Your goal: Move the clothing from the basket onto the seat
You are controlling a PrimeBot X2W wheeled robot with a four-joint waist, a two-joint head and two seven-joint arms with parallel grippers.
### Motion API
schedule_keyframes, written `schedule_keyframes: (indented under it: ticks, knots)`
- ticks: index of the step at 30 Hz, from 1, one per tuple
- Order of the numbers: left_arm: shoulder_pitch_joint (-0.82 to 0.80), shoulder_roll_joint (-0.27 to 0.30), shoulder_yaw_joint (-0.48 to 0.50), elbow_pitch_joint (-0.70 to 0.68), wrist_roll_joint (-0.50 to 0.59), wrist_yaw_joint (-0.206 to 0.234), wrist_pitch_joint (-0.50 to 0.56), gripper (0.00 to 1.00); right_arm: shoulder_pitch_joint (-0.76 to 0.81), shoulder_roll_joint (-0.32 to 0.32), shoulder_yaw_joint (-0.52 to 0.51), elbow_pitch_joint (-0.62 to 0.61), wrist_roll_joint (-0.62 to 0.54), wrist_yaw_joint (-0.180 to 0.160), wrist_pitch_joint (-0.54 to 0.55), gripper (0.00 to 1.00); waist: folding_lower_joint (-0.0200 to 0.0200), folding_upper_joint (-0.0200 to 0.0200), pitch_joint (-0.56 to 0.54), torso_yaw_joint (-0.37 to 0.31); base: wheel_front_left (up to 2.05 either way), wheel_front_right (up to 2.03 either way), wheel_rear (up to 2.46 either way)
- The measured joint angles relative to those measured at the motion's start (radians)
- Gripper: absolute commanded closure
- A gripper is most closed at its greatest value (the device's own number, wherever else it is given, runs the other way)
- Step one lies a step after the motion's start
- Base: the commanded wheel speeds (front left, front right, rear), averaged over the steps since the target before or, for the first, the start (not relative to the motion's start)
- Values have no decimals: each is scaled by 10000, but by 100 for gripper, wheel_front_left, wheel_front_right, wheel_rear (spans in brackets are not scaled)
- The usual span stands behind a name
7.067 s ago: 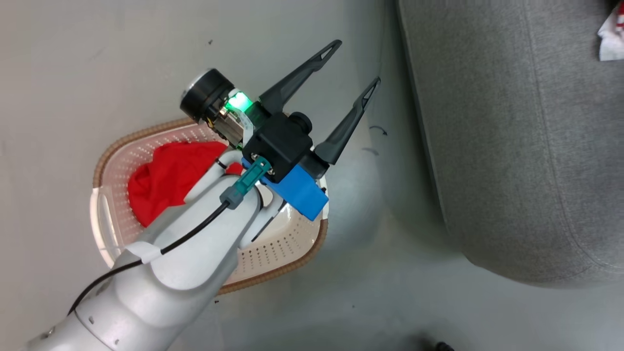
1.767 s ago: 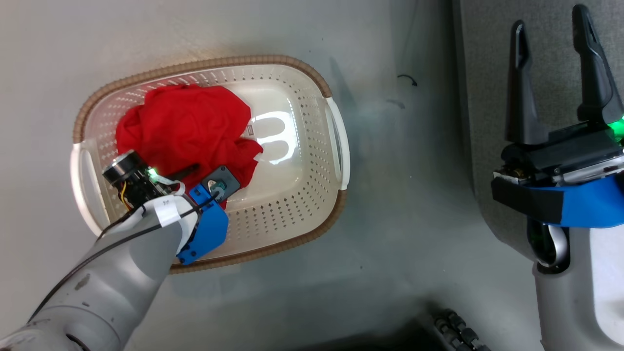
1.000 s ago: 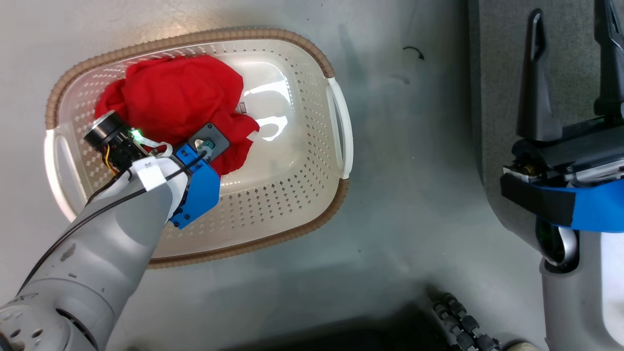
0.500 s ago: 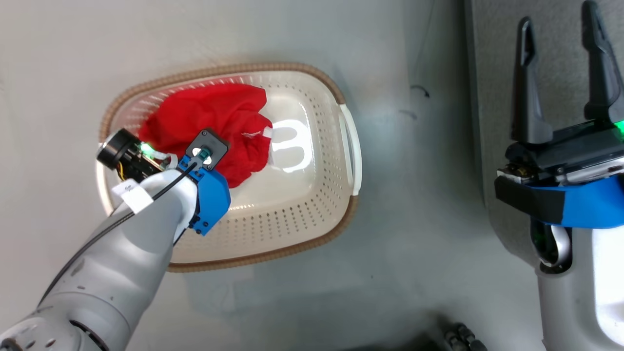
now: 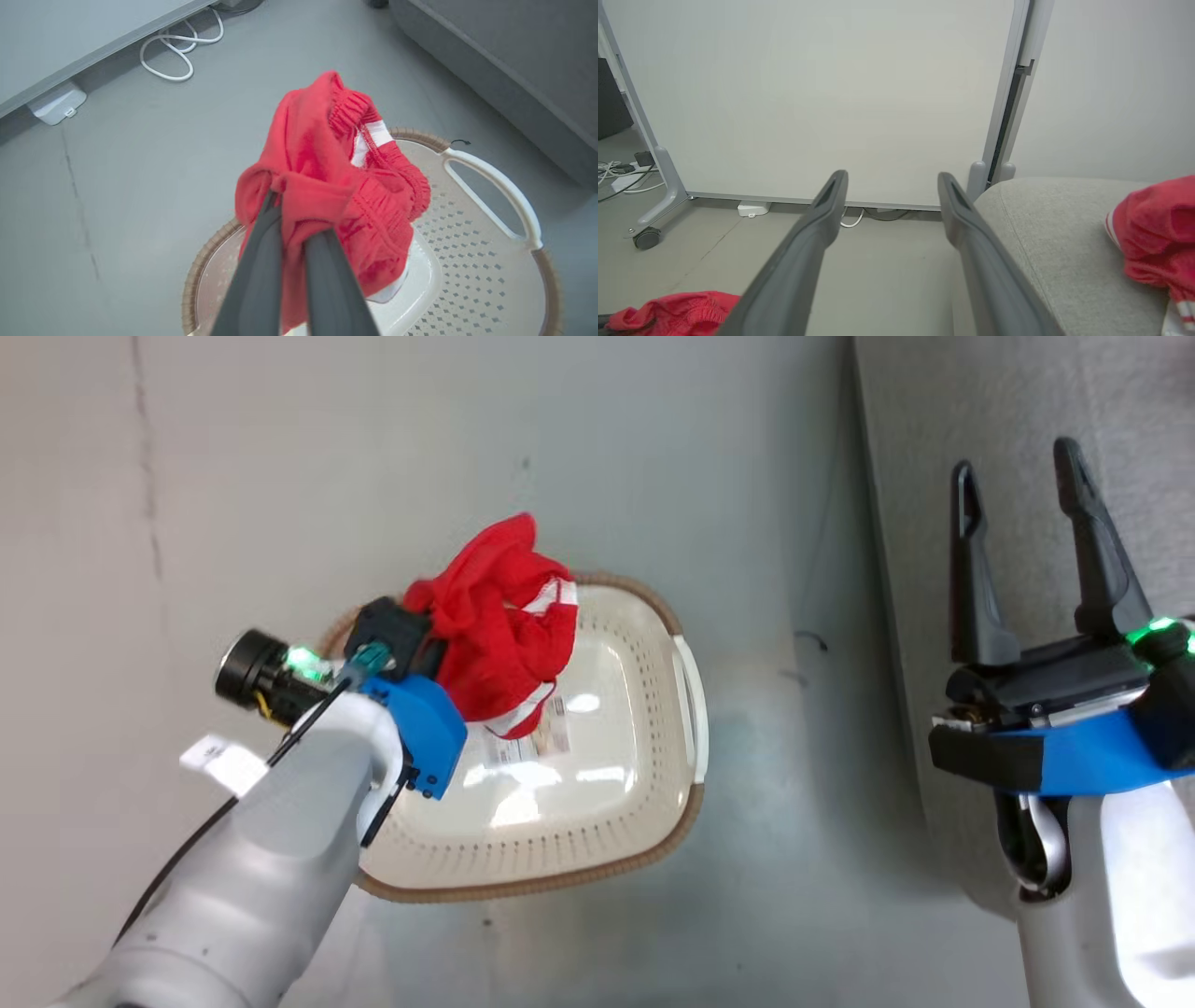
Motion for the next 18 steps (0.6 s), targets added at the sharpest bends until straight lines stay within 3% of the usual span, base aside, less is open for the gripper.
schedule_keyframes:
  ticks: [9, 18]
  knots:
    - [1321, 370, 1814, -1852, 407, 253, -2, 100, 598, 8, -134, 414, 17, 0, 0, 0, -1, 0, -1352, 183, 0, 0, 0]
    - [2780, 320, 4115, -3421, 972, 59, -2, 100, 1319, 29, -169, 784, 86, 0, 0, 0, -2, 0, -2842, 364, 0, 0, 0]
